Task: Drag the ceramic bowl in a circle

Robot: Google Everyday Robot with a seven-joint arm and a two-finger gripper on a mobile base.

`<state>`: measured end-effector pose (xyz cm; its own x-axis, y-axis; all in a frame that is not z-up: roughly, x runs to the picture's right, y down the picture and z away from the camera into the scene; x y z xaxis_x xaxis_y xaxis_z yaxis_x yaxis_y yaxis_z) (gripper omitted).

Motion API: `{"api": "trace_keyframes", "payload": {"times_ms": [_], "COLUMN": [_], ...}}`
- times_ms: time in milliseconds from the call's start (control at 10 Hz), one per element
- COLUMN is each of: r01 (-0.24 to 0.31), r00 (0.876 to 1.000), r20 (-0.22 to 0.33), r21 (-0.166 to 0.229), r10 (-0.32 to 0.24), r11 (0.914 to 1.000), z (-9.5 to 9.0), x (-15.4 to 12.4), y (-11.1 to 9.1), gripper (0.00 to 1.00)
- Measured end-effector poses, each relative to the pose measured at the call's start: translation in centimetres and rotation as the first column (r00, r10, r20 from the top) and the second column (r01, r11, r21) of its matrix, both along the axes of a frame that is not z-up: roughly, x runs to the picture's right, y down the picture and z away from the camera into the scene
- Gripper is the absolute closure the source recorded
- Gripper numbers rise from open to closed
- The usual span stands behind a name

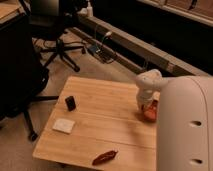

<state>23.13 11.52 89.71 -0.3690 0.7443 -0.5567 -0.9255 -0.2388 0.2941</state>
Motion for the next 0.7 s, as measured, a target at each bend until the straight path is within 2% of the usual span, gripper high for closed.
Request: {"api": "trace_keyframes", "payload": {"times_ms": [300,500,600,700], "r01": [0.048,0.100,0.116,0.136], "r00": [0.998,0.989,0.985,0.978], "r20": [0.045,0.101,0.120,0.156], "r21": [0.018,0.033,0.037,0.041], "r10": [-0.049,-0.103,-0.120,-0.141], "r11": [0.9987,0.9944,0.9925,0.9899], "z": [0.8,1.6,1.8,2.1], "x": [-3.9,-8.5,-10.0,-12.6], "y": [-2.7,-4.3,-4.6,-4.9], "gripper": [1.00,1.00,1.00,1.00]}}
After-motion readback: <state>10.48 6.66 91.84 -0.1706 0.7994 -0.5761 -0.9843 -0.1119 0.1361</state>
